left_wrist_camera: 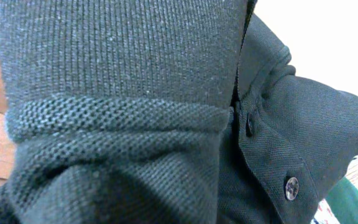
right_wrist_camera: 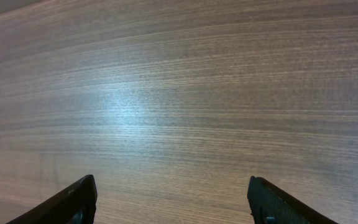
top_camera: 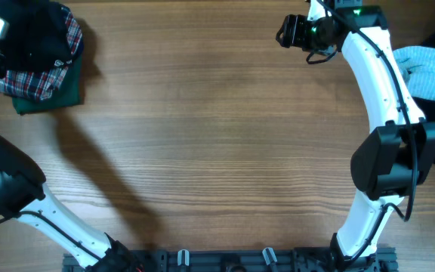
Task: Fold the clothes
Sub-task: 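Lower the black shirt onto the plaid clothes stack with the left gripper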
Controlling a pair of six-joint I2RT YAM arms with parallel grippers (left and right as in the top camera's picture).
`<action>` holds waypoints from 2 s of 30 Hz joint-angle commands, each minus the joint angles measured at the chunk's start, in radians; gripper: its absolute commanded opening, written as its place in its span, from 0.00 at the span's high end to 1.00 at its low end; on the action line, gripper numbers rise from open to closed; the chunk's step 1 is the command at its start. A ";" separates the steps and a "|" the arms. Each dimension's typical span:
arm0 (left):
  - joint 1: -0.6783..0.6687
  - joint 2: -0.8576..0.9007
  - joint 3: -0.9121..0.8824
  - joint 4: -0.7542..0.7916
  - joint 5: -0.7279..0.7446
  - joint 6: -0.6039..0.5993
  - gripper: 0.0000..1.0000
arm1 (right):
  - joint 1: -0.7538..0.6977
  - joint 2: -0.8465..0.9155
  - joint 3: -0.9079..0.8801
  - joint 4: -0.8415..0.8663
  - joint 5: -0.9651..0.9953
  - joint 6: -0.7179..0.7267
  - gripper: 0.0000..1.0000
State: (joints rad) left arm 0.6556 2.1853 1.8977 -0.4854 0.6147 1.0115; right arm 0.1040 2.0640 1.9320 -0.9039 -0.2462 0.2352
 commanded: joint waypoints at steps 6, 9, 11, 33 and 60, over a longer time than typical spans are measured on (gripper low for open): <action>0.017 0.022 0.027 0.062 -0.092 -0.140 0.00 | 0.015 -0.019 -0.008 0.010 -0.016 0.011 0.22; 0.021 0.022 0.027 0.117 -0.127 -0.246 0.00 | 0.015 -0.019 -0.008 0.012 -0.016 0.011 0.22; 0.024 0.022 0.027 0.151 -0.127 -0.304 0.00 | 0.015 -0.019 -0.008 0.013 -0.016 0.011 0.22; -0.093 -0.112 0.027 0.012 -0.006 -0.656 0.96 | 0.015 -0.009 -0.008 0.031 -0.016 0.001 0.22; -0.140 0.180 0.027 0.314 -0.321 -0.597 0.96 | 0.018 0.020 -0.008 0.029 -0.023 0.001 0.22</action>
State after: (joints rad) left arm 0.5079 2.3314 1.9068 -0.2161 0.3332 0.4057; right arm 0.1150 2.0644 1.9320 -0.8772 -0.2539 0.2348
